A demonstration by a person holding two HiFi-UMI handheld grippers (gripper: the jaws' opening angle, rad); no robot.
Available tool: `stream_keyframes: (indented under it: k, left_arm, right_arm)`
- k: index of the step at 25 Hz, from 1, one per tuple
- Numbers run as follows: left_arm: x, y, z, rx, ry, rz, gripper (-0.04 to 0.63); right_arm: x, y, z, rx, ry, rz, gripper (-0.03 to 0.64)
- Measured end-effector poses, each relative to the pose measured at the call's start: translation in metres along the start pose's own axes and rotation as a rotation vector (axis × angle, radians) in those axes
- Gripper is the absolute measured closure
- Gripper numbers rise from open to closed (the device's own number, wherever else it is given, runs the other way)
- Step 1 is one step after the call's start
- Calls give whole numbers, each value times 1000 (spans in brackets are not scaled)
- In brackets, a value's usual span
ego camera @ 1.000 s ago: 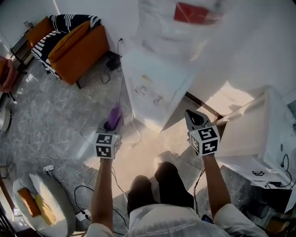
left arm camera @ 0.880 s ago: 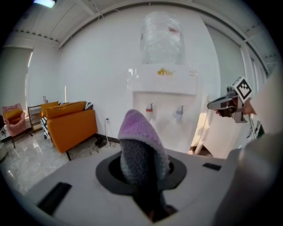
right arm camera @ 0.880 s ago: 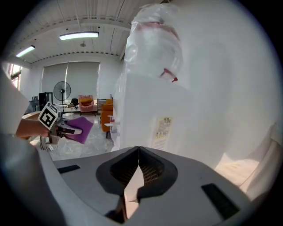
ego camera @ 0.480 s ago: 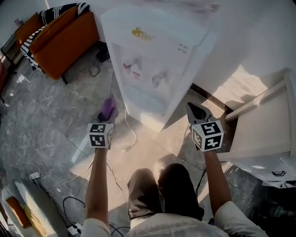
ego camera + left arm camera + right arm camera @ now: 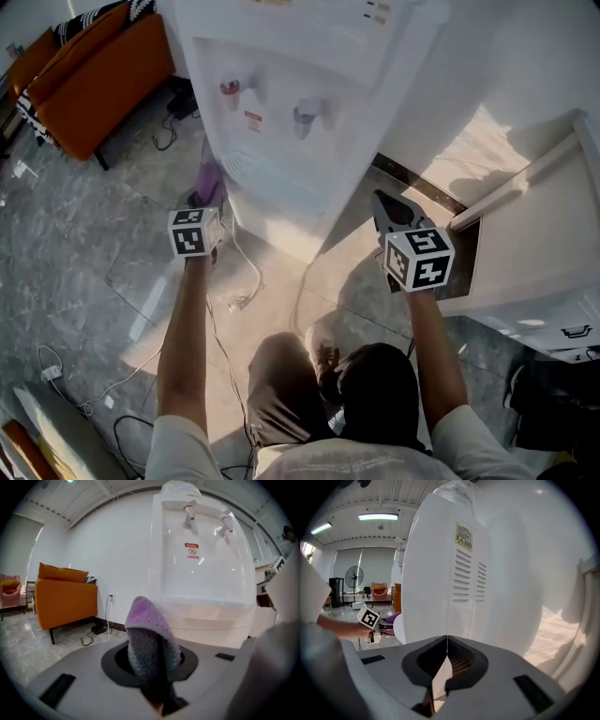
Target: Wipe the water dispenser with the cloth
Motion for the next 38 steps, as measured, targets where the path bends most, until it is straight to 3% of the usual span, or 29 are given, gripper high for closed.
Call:
stream_keyframes:
  k: [10, 17, 26, 34, 38]
  left_arm:
    - [34, 18, 12, 32, 54, -19, 518]
    - [87, 27, -1, 18, 160, 94, 511]
    - [148, 33, -17, 34, 339, 7, 511]
    - [201, 30, -29, 67, 443, 131, 511]
    - [215, 27, -31, 74, 485, 136, 511]
  right_arm:
    - [3, 14, -31, -48, -10, -39, 601]
    - [-3, 20, -59, -55, 11, -72, 602]
    - [-13, 28, -82, -68, 20, -44, 601]
    - [-22, 37, -96, -85, 1, -21, 602]
    - [-25, 40, -95, -87, -5, 1, 601]
Point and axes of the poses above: the fingertips, and each gripper's own axes: z forward along the fingers, x to its right, y out of its underside, the point moved 9 cm from there along -z, backward along the fingers, and after that the axes turned 9 degrees about x, right-handed, at the moved point
